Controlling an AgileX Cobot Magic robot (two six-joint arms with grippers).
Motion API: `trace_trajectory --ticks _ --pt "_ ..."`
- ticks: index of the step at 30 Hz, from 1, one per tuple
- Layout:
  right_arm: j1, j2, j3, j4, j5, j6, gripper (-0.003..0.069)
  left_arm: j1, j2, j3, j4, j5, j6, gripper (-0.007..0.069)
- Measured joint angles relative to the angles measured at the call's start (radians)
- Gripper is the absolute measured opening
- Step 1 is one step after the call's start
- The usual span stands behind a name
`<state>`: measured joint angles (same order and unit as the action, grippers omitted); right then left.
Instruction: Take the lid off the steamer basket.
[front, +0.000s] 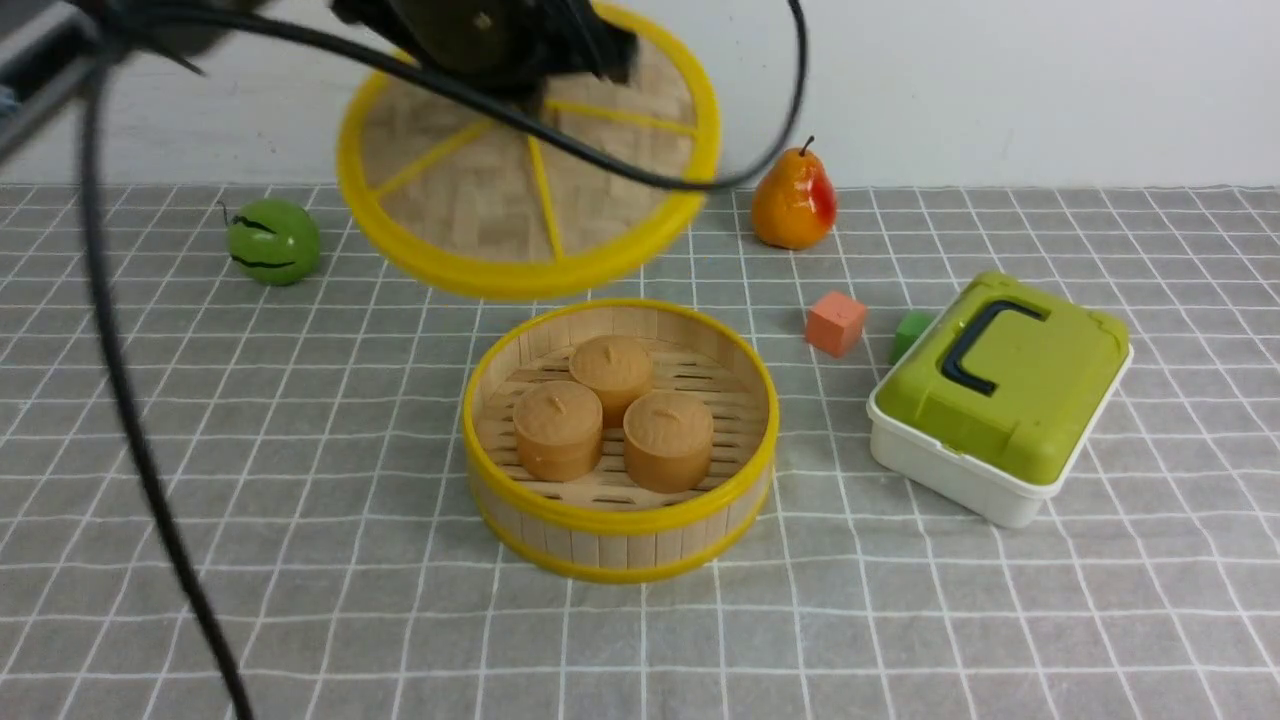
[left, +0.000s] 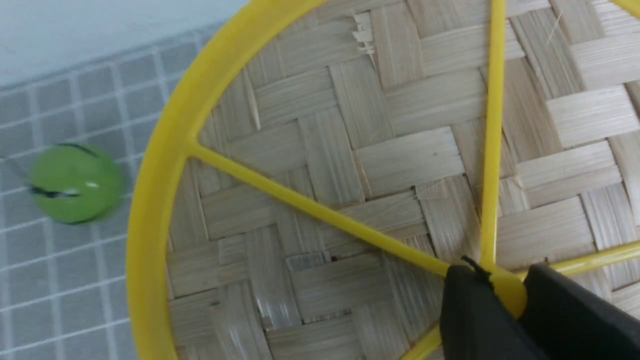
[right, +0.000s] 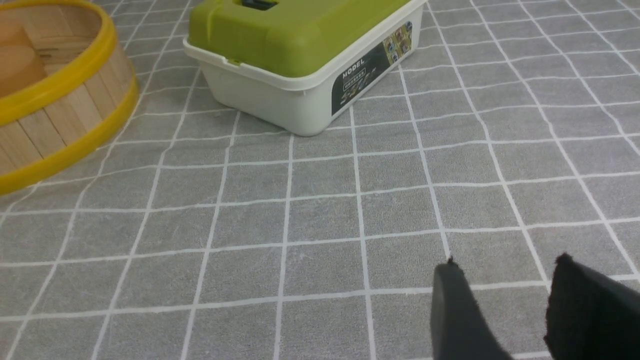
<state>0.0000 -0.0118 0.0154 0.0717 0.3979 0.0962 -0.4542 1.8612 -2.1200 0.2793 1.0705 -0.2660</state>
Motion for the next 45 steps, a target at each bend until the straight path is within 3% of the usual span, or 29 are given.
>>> trace_trajectory --ticks 7,12,19,25,33,36,40,45 --pt "0.000 0.000 0.000 0.000 0.000 0.000 0.0241 0.243 -0.060 0.020 -0.025 0.079 -0.013 0.0103" --pt "0.000 0.000 0.000 0.000 0.000 0.000 0.0241 0.324 -0.060 0.211 -0.036 0.043 -0.037 0.0103" --pt "0.000 0.000 0.000 0.000 0.000 0.000 0.0241 0.333 -0.042 0.660 -0.058 -0.340 -0.172 0.0103" --pt "0.000 0.000 0.000 0.000 0.000 0.000 0.0241 0.333 0.033 0.763 -0.047 -0.530 -0.222 0.0103" --pt "0.000 0.000 0.000 0.000 0.000 0.000 0.0241 0.333 0.083 0.765 -0.046 -0.580 -0.225 0.0103" --pt "0.000 0.000 0.000 0.000 0.000 0.000 0.0241 0.333 0.080 0.765 -0.050 -0.579 -0.233 0.0138" --pt "0.000 0.000 0.000 0.000 0.000 0.000 0.0241 0.333 0.016 0.765 -0.048 -0.559 -0.249 0.0241" --pt "0.000 0.000 0.000 0.000 0.000 0.000 0.0241 0.333 -0.186 0.765 -0.047 -0.536 -0.250 0.0255"
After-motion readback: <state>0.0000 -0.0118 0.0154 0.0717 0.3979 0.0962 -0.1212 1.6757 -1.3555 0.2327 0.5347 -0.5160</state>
